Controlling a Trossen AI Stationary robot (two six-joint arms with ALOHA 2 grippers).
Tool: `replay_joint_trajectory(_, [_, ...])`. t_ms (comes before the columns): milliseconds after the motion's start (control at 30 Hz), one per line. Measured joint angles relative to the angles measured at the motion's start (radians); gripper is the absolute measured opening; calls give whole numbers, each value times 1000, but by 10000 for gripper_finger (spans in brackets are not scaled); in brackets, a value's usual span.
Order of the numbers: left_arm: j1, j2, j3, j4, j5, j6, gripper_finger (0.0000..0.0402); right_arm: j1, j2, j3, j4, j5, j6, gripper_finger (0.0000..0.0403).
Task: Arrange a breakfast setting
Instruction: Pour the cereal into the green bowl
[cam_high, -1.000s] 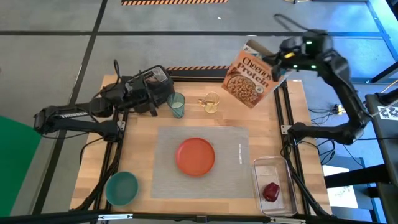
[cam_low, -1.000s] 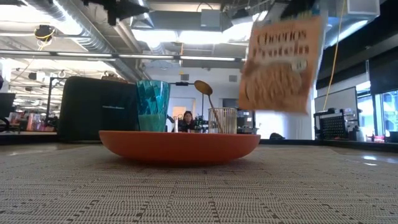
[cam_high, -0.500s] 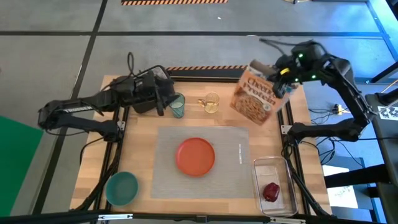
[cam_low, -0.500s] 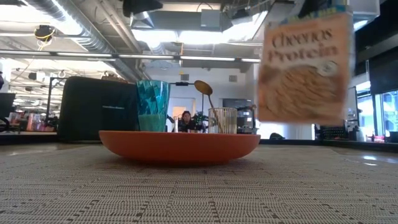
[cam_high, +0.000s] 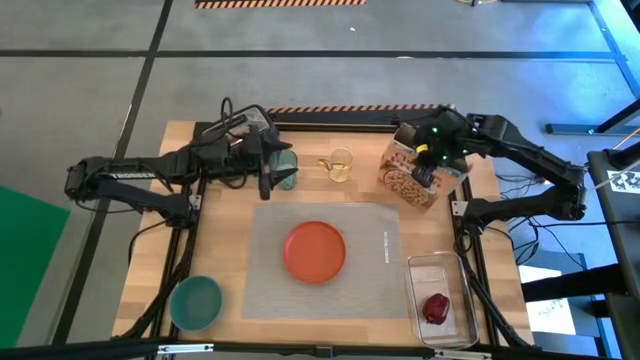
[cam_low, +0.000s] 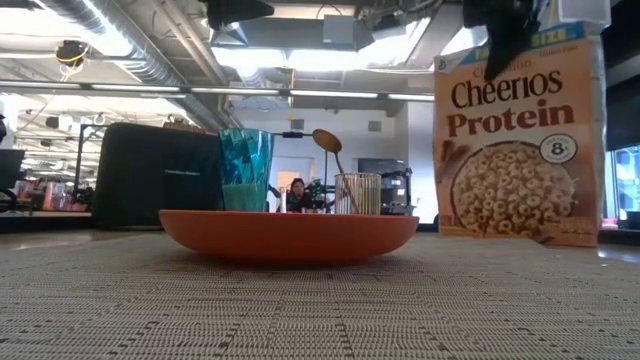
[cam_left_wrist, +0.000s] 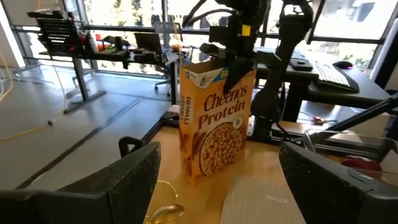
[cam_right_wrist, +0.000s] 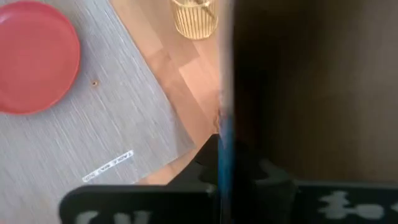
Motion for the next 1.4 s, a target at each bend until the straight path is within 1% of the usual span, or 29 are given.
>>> replay_joint_trajectory(67, [-10, 0, 0, 0, -26, 0, 323, -3, -4, -10, -4, -10, 6, 26])
replay_joint_trajectory(133, [-15, 0, 0, 0, -36, 0, 323, -3, -4, -13, -18, -17, 7, 52])
replay_joint_trajectory(300, [-15, 0, 0, 0, -25, -31, 323, -3, 4, -15, -31, 33, 26, 125])
replay_joint_trajectory(367, [-15, 0, 0, -2, -9, -57, 323, -3, 9, -15, -36, 59, 54, 135])
replay_joint_trajectory(433, [-15, 0, 0, -3, 0, -72, 323, -3, 14, -15, -35, 67, 57, 122])
replay_joint_trajectory(467, [-15, 0, 0, -3, 1, -73, 323, -3, 14, -15, -36, 66, 56, 105])
replay_joint_trajectory(567, [-22, 0, 0, -3, 1, -73, 323, -3, 13, -14, -38, 58, 54, 25])
replay_joint_trajectory(600, [-26, 0, 0, -3, 1, -73, 323, -3, 13, -14, -38, 60, 55, 15])
replay_joint_trajectory(800, [-39, 0, 0, -4, -1, -81, 323, -3, 8, -2, -47, 65, 82, 1])
replay_joint_trajectory(900, [-42, 0, 0, -4, 6, -82, 323, -3, 8, 58, -50, 24, 87, 1])
replay_joint_trajectory(967, [-39, 0, 0, -3, 44, -83, 323, -3, 7, 121, -53, -7, 85, 1])
replay_joint_trajectory(1067, [-22, 0, 0, -3, 89, -81, 323, -3, 7, 221, -57, -85, 47, 0])
replay_joint_trajectory(1167, [9, 4, 0, 1, 136, -81, 323, -3, 7, 311, -59, -209, -16, 0])
replay_joint_trajectory(1233, [36, 7, 4, 0, 188, -102, 329, -3, 7, 362, -50, -282, -25, 0])
replay_joint_trajectory(1333, [75, 25, 41, 3, 270, -126, 346, 15, 5, 413, 21, -350, -25, 0])
replay_joint_trajectory(1400, [89, 51, 76, -8, 314, -127, 358, 51, 5, 429, 104, -365, -27, 0])
